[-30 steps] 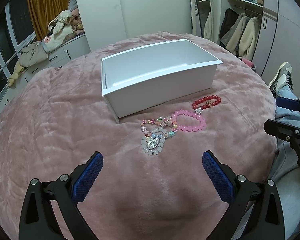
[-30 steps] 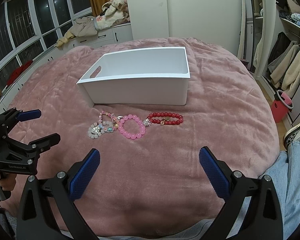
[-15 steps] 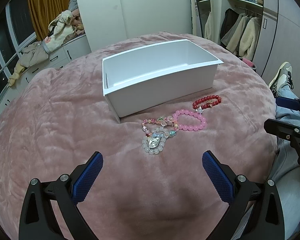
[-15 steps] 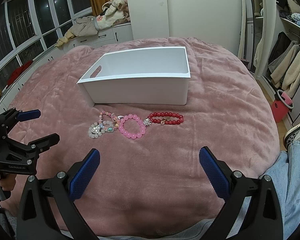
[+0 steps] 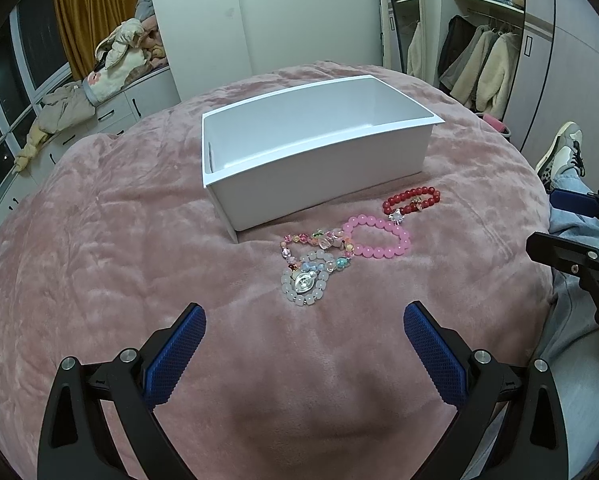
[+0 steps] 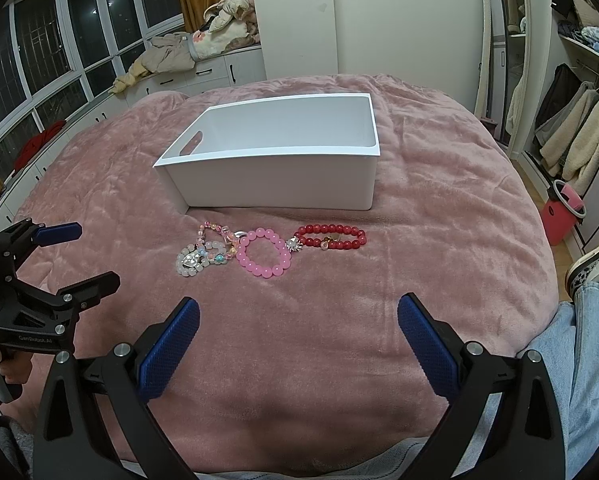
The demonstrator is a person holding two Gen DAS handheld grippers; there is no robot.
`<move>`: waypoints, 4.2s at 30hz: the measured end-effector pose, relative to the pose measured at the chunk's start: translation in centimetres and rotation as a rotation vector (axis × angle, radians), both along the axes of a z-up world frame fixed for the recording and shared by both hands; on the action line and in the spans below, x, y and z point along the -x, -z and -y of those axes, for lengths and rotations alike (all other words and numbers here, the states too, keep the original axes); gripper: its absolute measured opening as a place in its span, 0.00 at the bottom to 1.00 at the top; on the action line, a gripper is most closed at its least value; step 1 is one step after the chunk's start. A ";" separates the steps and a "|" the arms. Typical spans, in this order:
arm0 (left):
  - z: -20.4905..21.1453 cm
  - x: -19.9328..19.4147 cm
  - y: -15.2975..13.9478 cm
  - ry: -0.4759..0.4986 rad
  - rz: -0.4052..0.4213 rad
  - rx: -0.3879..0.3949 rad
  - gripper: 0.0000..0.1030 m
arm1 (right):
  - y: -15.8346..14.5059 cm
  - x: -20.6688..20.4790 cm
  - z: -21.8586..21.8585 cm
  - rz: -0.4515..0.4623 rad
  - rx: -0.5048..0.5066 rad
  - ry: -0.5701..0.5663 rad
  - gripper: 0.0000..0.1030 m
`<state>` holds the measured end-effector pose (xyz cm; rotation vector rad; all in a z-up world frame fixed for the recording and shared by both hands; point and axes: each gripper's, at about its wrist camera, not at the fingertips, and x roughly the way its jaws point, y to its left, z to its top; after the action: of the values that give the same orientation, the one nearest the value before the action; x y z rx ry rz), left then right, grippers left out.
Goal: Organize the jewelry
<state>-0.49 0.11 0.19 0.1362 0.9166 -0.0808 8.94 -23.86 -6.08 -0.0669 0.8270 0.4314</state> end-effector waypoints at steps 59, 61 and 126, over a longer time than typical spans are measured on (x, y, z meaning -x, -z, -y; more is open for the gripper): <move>-1.4 -7.2 11.7 -0.005 -0.149 0.083 0.37 | 11.1 -13.6 -6.6 -0.368 0.016 -0.005 0.21; -1.5 -7.1 11.7 0.004 -0.148 0.086 0.29 | 10.9 -13.3 -6.2 -0.365 -0.008 -0.008 0.11; -1.3 -10.7 -7.5 0.073 0.199 0.085 0.15 | -9.5 -11.8 -4.3 0.106 -0.298 -0.104 0.11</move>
<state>10.19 1.42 7.73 0.0966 0.7081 -0.1709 20.73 -19.53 3.47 0.1433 0.6494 0.6401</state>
